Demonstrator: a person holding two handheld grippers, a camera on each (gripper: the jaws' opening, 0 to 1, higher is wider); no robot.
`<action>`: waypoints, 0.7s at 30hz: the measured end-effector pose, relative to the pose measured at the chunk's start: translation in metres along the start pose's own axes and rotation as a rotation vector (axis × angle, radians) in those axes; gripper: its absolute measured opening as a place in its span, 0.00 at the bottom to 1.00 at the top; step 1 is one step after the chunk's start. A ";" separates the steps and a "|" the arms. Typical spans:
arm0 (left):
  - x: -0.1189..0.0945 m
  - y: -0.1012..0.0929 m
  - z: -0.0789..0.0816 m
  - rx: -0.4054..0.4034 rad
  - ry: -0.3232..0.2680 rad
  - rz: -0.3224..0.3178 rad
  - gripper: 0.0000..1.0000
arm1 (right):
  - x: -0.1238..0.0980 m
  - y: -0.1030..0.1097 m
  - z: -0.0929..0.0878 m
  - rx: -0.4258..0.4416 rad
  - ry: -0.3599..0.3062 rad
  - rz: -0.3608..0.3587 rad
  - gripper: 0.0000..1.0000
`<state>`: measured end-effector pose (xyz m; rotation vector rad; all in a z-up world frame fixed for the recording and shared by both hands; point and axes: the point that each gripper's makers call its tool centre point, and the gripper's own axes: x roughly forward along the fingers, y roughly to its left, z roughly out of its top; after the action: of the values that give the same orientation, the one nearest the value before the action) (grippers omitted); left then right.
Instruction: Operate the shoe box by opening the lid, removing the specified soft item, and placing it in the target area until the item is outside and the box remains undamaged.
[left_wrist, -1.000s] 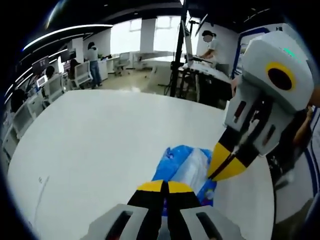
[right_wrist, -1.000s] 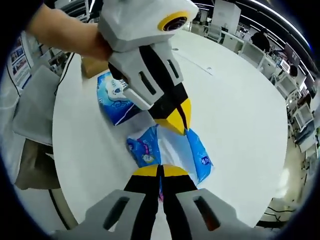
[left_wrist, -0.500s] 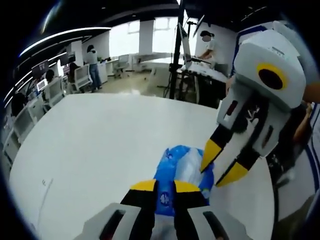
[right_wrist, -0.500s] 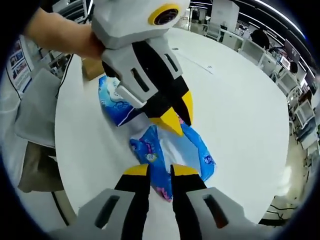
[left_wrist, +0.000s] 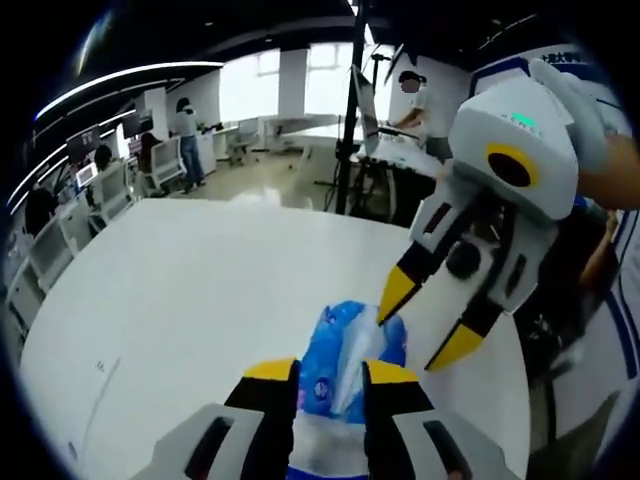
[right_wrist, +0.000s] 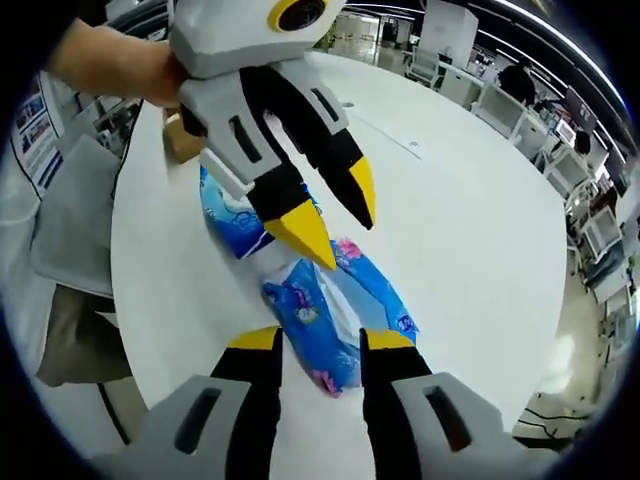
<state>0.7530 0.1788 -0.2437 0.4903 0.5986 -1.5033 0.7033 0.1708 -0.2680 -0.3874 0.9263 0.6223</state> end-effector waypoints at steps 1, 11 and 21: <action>-0.003 -0.002 0.000 -0.004 0.000 -0.006 0.29 | -0.001 0.001 0.001 0.000 -0.001 -0.001 0.33; -0.043 -0.013 -0.012 -0.015 -0.012 -0.009 0.35 | -0.017 0.015 0.018 -0.027 -0.013 -0.018 0.38; -0.091 -0.017 -0.019 -0.020 -0.031 0.016 0.37 | -0.034 0.037 0.040 -0.072 -0.026 -0.039 0.38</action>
<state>0.7371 0.2608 -0.1992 0.4545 0.5838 -1.4860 0.6887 0.2101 -0.2196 -0.4591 0.8715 0.6251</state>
